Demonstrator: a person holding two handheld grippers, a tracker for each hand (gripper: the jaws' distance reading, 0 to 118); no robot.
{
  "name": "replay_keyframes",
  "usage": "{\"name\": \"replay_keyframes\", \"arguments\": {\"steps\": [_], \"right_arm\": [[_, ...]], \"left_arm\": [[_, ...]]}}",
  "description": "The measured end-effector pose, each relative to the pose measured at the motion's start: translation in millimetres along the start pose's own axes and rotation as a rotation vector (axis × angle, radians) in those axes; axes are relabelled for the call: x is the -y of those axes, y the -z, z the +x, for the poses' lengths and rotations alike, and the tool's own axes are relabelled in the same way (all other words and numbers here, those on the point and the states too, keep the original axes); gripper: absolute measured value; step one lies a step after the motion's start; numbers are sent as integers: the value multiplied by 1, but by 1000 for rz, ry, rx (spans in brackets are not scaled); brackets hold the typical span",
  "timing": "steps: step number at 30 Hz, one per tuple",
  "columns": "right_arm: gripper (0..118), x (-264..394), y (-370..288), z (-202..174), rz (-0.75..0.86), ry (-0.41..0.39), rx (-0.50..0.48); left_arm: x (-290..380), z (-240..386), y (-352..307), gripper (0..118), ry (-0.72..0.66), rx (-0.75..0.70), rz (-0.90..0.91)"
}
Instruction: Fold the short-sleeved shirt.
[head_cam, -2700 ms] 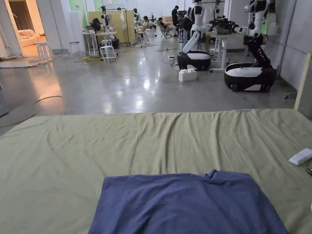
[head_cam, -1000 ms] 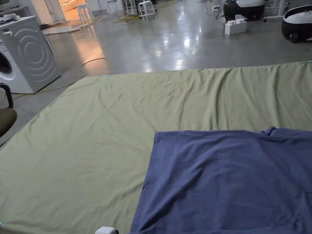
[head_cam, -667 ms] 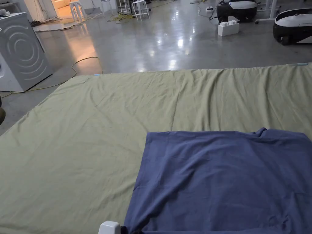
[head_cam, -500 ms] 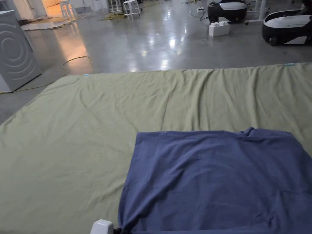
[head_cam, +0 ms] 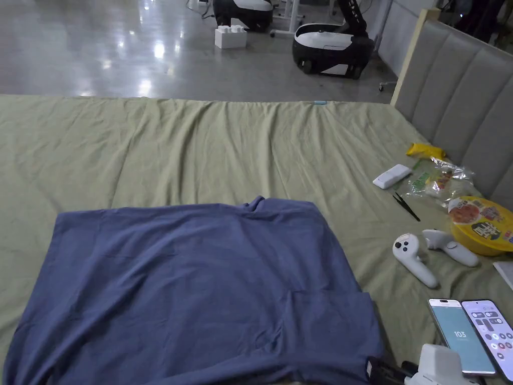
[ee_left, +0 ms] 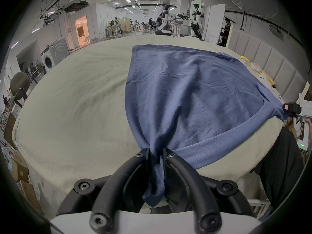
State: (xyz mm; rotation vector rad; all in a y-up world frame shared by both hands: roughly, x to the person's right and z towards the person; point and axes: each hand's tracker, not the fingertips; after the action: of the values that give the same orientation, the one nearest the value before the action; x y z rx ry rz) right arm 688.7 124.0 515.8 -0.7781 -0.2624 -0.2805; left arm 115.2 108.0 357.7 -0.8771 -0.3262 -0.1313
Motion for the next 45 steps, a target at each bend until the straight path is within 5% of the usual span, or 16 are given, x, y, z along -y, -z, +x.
{"name": "replay_keyframes", "arguments": {"steps": [4,9,17,22,26,30,41,43,45], "right_arm": [[24,0,1,-6,-28,-91,-51],[7,-2,9,-17,-48,-157,-35],[5,-23,-25,-14,114,-36,-92],[5,-82,-23,-24,188,-39,-124],[5,-131,9,-31,193,-50,-93],[5,-169,48,-46,167,-48,-74],[5,-217,143,-72,86,-68,12],[22,-216,158,-68,62,-61,42],[79,-214,166,-63,35,-43,53]], "left_arm": [[0,1,1,15,-3,-4,-2],[-2,1,0,15,12,-36,-1],[-18,-1,-37,11,-61,4,133],[-73,-10,-44,11,-96,38,191],[-119,-23,-22,11,-96,20,194],[-163,-38,10,11,-243,41,142],[-237,-37,103,12,-253,-4,91],[-237,-36,114,23,-262,-20,91],[-233,-34,119,61,-244,-63,86]]}}
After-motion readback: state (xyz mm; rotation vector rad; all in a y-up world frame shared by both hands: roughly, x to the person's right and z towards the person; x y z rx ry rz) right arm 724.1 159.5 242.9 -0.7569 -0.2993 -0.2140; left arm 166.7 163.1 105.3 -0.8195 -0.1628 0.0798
